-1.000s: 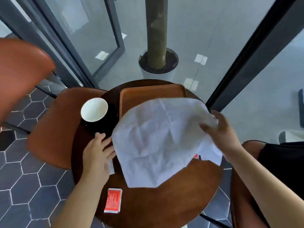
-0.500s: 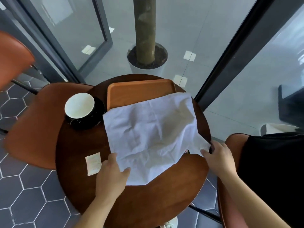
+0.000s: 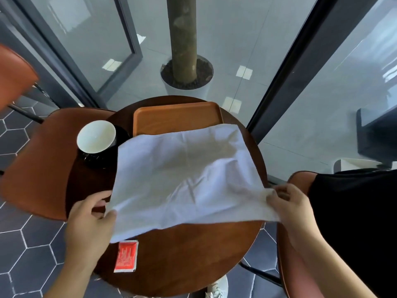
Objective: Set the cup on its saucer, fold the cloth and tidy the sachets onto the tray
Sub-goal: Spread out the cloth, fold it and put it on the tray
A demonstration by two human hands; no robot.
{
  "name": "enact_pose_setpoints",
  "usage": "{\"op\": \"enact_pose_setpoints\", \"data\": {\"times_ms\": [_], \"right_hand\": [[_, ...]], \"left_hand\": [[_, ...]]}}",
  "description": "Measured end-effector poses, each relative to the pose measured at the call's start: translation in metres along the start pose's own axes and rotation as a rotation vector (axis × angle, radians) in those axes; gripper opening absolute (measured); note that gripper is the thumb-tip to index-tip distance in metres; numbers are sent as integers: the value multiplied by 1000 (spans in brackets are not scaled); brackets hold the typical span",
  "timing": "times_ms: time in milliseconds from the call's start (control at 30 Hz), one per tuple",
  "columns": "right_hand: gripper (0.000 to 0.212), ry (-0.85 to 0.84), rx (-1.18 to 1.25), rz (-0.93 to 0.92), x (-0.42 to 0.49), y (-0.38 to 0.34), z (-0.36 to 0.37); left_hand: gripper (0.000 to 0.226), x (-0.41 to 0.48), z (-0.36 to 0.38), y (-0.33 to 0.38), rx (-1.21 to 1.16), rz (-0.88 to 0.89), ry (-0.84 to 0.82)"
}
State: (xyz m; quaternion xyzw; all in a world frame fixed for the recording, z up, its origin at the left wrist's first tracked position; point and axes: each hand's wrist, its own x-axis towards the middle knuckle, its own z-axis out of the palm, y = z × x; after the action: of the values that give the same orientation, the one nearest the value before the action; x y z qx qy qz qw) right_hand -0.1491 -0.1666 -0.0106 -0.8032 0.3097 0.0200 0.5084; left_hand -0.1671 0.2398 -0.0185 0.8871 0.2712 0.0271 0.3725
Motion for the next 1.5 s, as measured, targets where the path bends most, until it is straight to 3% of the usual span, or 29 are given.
{"op": "enact_pose_setpoints", "data": {"times_ms": [100,200,300,400,500,567,700,800,900,1133,1333,1500], "right_hand": [[21,-171,22,196,-10,23,0],[24,-200,-154,231,-11,41,5],[29,-158,-605,56,-7,49,11],[24,-64,-583,-203,1,42,20],[30,-50,-576,-493,16,27,41],[42,-138,-620,-622,27,18,61],[62,-303,-837,-551,57,10,88],[73,-275,-1042,-560,74,15,88],[84,-236,-1168,-596,84,17,81],[91,-255,-1133,-674,77,17,94],[85,-234,-1099,-625,79,23,90],[83,-230,-1075,-560,79,18,87]], "left_hand": [[42,0,0,-14,105,-32,-7],[39,-3,4,-20,108,-47,18],[38,-4,10,-23,56,-67,2],[37,-6,15,-23,93,-20,-35],[35,-4,21,-18,307,164,32],[37,0,33,-7,351,333,-1],[55,18,72,10,548,646,-170],[84,35,91,0,726,600,-272],[91,44,95,-20,791,574,-256],[99,46,96,-26,797,462,-284],[102,48,89,-11,741,473,-347],[97,43,78,-4,857,519,-402]]}}
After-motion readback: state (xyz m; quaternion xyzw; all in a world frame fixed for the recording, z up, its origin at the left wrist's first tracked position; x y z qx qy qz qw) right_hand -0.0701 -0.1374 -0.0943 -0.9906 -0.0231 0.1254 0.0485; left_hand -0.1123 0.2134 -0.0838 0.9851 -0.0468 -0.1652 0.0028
